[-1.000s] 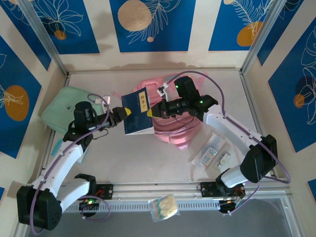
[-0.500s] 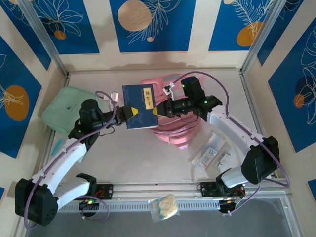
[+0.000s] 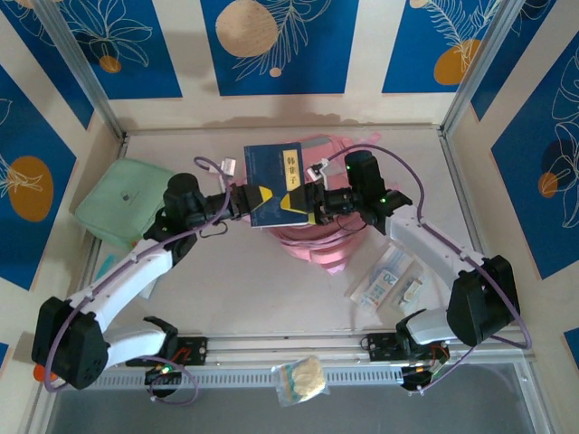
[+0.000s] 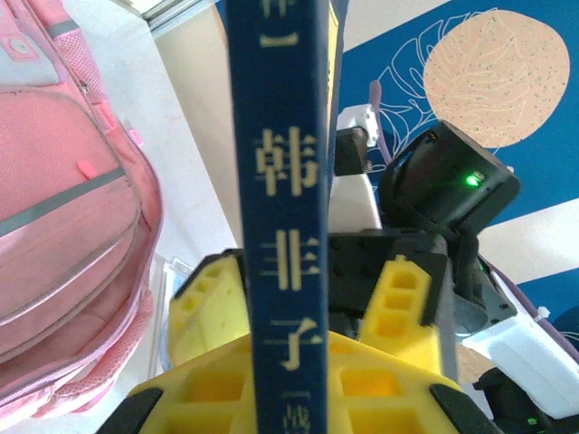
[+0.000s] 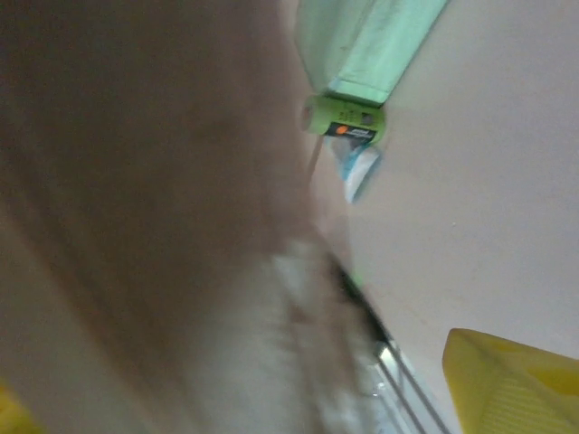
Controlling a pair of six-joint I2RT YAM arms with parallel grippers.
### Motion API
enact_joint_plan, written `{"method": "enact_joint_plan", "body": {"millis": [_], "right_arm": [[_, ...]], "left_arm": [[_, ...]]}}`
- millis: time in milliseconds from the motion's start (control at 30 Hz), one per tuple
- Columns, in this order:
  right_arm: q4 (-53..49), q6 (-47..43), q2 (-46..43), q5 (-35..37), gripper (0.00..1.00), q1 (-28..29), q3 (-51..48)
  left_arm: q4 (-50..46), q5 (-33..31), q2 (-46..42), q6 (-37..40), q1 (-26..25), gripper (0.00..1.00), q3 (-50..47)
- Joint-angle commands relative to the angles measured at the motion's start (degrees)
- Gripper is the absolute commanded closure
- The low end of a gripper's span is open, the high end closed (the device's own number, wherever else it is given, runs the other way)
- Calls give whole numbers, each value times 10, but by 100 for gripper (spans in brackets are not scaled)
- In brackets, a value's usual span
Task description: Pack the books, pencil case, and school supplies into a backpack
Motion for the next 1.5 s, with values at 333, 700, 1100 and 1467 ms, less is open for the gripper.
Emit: {"method": "enact_joint_plan", "body": {"millis": [333, 700, 1100, 1467], "right_arm": [[-3, -21, -30, 16, 82, -22, -26], [-225, -117, -79, 136, 100, -100, 10], [-301, -115, -166, 240, 100, -258, -58], [-316, -116, -197, 226, 100, -350, -90]], "left_arm": [[-33, -42, 27, 54, -12, 100, 15], [-210, -141, 32, 287, -36, 73, 44], [-301, -215, 231, 573, -143, 54, 189], [-406, -277, 391, 747, -203, 43, 377]]}}
